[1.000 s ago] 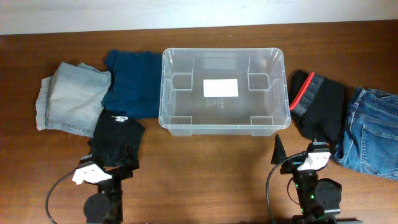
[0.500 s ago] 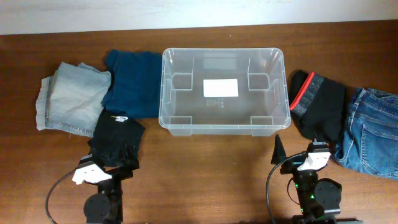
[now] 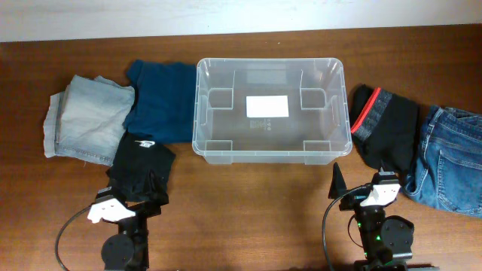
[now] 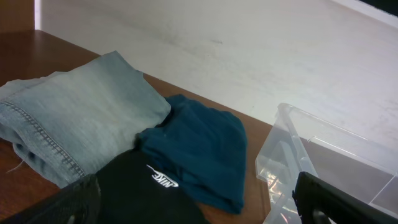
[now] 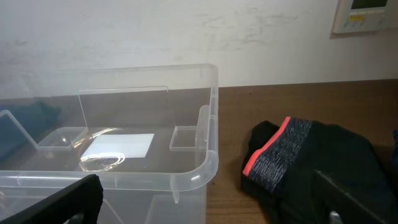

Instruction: Pack container

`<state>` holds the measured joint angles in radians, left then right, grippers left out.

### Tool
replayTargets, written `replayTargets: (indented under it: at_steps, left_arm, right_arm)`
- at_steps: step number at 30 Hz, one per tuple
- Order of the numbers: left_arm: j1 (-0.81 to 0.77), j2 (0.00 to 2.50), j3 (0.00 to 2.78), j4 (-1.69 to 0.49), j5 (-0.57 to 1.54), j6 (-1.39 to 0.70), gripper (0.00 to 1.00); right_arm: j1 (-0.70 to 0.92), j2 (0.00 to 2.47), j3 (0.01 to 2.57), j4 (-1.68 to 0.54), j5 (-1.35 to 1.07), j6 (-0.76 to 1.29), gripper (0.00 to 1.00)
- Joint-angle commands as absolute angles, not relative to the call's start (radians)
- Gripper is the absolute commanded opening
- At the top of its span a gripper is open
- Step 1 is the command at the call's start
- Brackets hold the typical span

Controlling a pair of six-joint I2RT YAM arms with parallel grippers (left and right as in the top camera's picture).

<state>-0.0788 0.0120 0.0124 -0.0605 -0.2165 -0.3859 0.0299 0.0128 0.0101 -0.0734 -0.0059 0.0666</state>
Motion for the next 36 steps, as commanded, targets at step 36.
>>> replayTargets:
  at_steps: [36]
  left_arm:
    - [-0.074, 0.007, 0.009, -0.046, -0.265, -0.373, 0.99]
  right_arm:
    - [0.033, 0.006, 0.006, -0.079, -0.015, 0.060, 0.98]
